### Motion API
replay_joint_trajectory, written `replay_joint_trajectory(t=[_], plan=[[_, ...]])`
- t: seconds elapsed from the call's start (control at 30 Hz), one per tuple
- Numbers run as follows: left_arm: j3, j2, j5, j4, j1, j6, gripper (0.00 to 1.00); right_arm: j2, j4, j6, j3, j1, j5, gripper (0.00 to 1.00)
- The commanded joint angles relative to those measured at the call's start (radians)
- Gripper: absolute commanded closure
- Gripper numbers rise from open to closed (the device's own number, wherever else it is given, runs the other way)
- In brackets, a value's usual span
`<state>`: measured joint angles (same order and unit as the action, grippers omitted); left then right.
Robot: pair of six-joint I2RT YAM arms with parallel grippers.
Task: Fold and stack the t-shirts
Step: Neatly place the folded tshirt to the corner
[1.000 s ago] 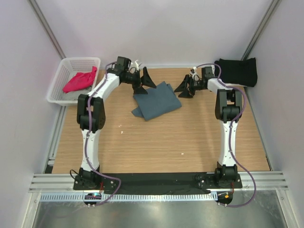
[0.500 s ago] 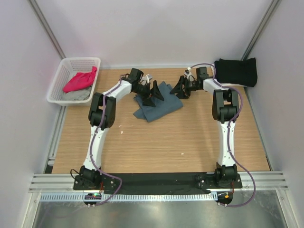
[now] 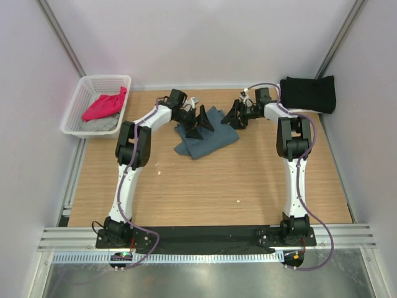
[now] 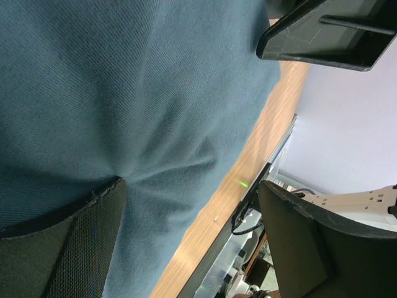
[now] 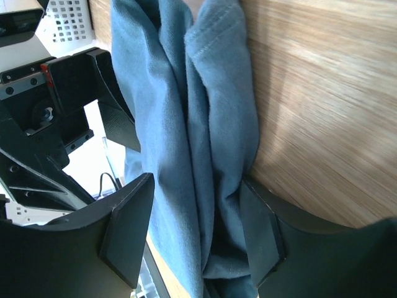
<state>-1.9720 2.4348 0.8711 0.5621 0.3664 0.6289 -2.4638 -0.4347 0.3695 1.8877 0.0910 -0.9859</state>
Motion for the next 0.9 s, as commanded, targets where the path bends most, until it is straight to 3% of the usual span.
replay_joint_trajectory(t=[0.0,0.3,0.5,0.67,0.7,0.73,0.77,0.87], plan=[[-0.013,-0.023,-0.006,-0.008,0.005,-0.003,0.12,-0.055,-0.029,-0.034,-0.007,0.036,0.066,0.37],[-0.013,-0.033,-0.012,-0.002,0.005,-0.009,0.12,-0.067,-0.022,-0.027,0.007,0.065,0.058,0.41],[-0.021,-0.033,-0.014,0.001,0.002,-0.012,0.12,-0.046,-0.038,-0.050,-0.004,0.061,0.099,0.63],[-0.036,-0.054,-0.026,0.018,-0.014,-0.035,0.12,0.000,-0.041,-0.056,0.014,0.032,0.147,0.71],[-0.037,-0.062,-0.033,0.021,-0.023,-0.041,0.12,0.011,-0.042,-0.067,0.024,0.026,0.161,0.78],[-0.048,-0.074,-0.040,0.025,-0.027,-0.049,0.12,0.035,-0.050,-0.075,0.028,0.013,0.194,0.94],[-0.057,-0.085,-0.059,0.035,-0.037,-0.072,0.12,0.045,-0.055,-0.087,0.037,0.009,0.210,0.97],[-0.102,-0.111,-0.116,0.074,-0.055,-0.115,0.09,0.084,-0.097,-0.153,0.062,-0.013,0.265,0.99]])
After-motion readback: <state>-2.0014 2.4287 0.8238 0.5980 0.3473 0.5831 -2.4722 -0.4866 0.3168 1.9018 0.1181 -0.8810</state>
